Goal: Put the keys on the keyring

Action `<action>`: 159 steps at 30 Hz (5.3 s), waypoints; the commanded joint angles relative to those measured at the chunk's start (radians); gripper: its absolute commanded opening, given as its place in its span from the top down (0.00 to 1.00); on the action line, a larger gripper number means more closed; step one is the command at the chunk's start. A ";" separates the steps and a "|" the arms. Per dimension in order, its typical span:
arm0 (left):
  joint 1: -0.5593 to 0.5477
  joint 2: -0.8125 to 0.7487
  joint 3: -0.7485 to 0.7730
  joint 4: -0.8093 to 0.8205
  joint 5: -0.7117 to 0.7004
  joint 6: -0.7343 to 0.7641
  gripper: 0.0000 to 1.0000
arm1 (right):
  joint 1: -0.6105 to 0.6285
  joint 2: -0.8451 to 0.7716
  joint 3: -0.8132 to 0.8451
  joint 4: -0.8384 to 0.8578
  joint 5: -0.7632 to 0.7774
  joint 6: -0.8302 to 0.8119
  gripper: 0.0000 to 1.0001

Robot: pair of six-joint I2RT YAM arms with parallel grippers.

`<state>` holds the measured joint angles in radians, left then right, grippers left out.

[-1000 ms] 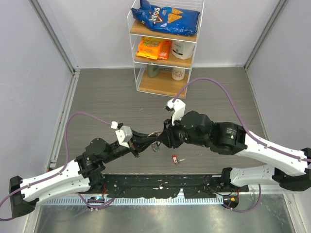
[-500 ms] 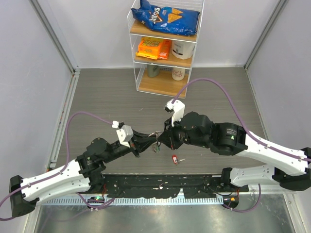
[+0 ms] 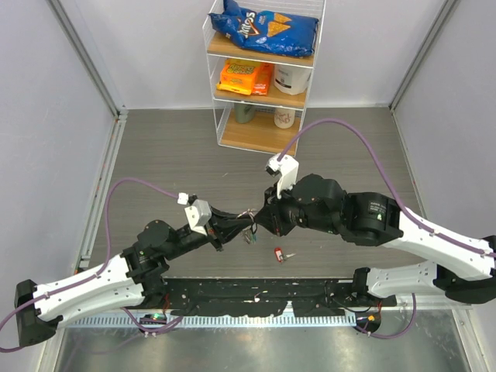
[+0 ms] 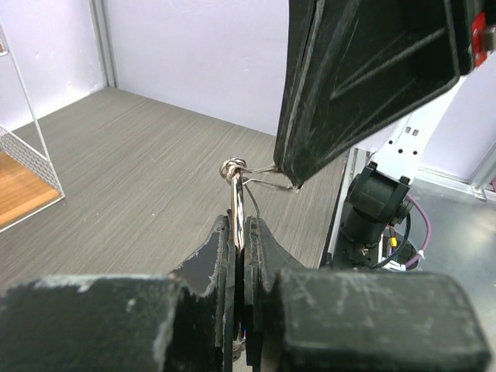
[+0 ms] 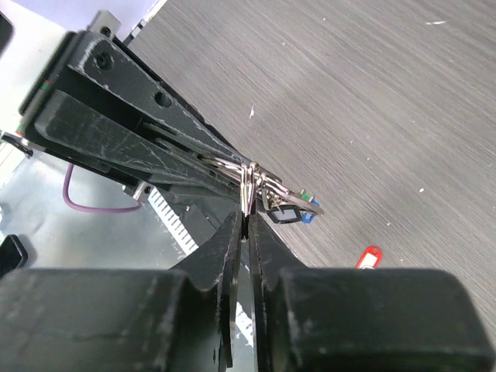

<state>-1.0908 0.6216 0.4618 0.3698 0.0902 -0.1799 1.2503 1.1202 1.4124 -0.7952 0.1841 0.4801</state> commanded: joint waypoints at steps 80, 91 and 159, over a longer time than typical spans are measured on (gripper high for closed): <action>-0.001 -0.026 -0.022 0.073 0.028 -0.010 1.00 | 0.046 0.078 0.026 0.033 0.124 0.002 0.94; -0.001 -0.037 -0.025 0.017 0.031 0.029 0.79 | 0.046 0.046 0.022 0.024 0.063 0.012 0.94; -0.034 -0.108 -0.175 0.038 0.075 0.155 0.37 | -0.267 0.096 -0.279 0.269 -0.844 0.456 0.94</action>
<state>-1.1072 0.5350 0.3080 0.2821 0.1543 -0.0425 0.9913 1.2102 1.1271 -0.5911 -0.6018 0.9180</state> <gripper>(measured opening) 0.633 0.064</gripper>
